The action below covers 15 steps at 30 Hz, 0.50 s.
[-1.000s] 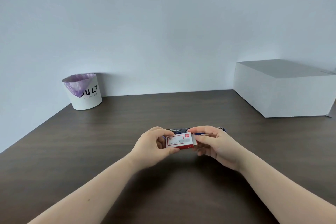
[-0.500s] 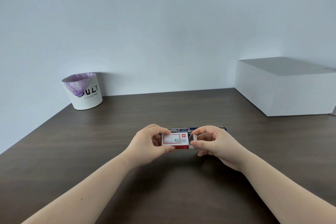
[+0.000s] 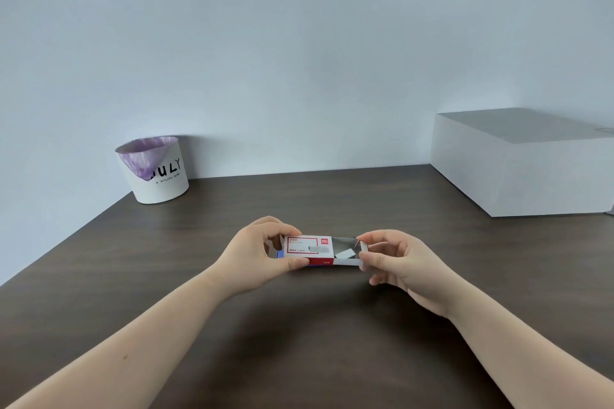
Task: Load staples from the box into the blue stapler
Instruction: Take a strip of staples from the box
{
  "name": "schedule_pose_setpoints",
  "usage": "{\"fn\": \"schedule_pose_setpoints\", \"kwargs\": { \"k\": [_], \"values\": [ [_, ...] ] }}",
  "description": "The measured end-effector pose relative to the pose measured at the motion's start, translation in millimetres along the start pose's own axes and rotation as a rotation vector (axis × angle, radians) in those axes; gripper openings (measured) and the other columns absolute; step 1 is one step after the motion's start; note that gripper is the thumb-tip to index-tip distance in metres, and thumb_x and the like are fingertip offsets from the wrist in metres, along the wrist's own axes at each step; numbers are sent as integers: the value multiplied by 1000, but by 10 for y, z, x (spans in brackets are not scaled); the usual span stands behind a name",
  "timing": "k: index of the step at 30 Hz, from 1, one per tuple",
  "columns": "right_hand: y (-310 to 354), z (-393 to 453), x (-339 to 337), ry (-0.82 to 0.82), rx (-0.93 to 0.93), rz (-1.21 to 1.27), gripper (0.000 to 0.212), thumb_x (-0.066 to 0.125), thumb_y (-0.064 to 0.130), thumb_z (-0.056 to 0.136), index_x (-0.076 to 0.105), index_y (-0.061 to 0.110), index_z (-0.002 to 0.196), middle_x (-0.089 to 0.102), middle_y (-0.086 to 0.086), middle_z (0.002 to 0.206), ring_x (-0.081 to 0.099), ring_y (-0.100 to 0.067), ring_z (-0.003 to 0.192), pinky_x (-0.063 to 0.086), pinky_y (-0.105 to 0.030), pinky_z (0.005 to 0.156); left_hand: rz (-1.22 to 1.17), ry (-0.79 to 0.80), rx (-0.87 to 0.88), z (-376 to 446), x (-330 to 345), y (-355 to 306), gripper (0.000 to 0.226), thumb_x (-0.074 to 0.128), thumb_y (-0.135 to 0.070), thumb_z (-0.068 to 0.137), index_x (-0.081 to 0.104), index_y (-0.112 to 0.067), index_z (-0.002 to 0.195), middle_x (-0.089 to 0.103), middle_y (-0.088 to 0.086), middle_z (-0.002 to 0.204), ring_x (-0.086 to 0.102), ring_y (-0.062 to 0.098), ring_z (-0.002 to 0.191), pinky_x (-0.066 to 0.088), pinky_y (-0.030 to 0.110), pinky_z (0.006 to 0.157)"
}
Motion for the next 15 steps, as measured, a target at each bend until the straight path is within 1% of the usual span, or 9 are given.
{"fn": "schedule_pose_setpoints", "kwargs": {
  "k": [2, 3, 4, 6, 8, 10, 12, 15],
  "values": [
    [21, 5, 4, -45, -44, -163, 25, 67, 16, 85, 65, 21, 110, 67, -6, 98, 64, -11, 77, 54, -24, 62, 13, 3, 0, 0, -11, -9, 35, 78, -36, 68, 68, -27, 101, 61, -14, 94, 53, -8, 72, 41, 7, 63],
    [40, 12, 1, -77, -74, -286, 25, 66, 22, 86, 64, 27, 111, 67, -1, 101, 63, -9, 78, 53, -22, 63, 6, 5, -6, -1, -14, -7, 35, 78, -36, 68, 67, -27, 101, 61, -15, 95, 54, -10, 71, 42, 8, 64],
    [69, 19, -2, -105, -111, -415, 24, 64, 27, 87, 65, 32, 110, 66, 4, 103, 62, -8, 81, 52, -19, 67, -7, 7, -13, 1, -14, 5, 36, 77, -36, 68, 67, -27, 101, 62, -15, 97, 56, -9, 76, 45, 11, 67],
    [140, 37, 4, -114, -210, -632, 17, 62, 32, 88, 67, 38, 103, 63, 10, 103, 60, -9, 90, 47, -16, 76, -34, 14, -26, 4, -5, 38, 35, 78, -37, 67, 67, -29, 99, 64, -13, 100, 60, 1, 91, 51, 21, 75],
    [225, 54, 33, -67, -290, -764, 13, 64, 30, 86, 70, 35, 96, 61, 8, 99, 57, -8, 93, 43, -16, 79, -52, 25, -31, -6, 12, 52, 34, 78, -36, 66, 68, -30, 98, 65, -12, 100, 62, 6, 95, 53, 24, 81],
    [299, 85, 63, 3, -321, -882, 11, 68, 29, 83, 73, 32, 92, 59, 5, 96, 55, -7, 93, 40, -17, 78, -62, 40, -21, -14, 39, 54, 31, 79, -35, 66, 68, -31, 95, 66, -11, 99, 63, 7, 93, 54, 24, 84],
    [341, 122, 90, 92, -311, -982, 16, 69, 28, 81, 73, 30, 97, 57, 6, 94, 52, -5, 92, 37, -16, 77, -65, 65, -3, -21, 70, 54, 27, 79, -34, 67, 67, -35, 91, 66, -9, 98, 65, 8, 91, 54, 24, 85],
    [352, 155, 133, 194, -305, -1107, 21, 69, 29, 82, 72, 27, 103, 50, 11, 89, 42, 2, 90, 30, -10, 79, -79, 83, 3, -33, 97, 65, 27, 79, -32, 67, 64, -40, 88, 67, -7, 98, 66, 10, 90, 54, 25, 86]
  ]
}}
Point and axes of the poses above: each hand's wrist, its own z-axis towards the middle knuckle, its own x-axis out of the palm, y = z × x, the point moved 2 cm from there along z, towards the middle knuckle
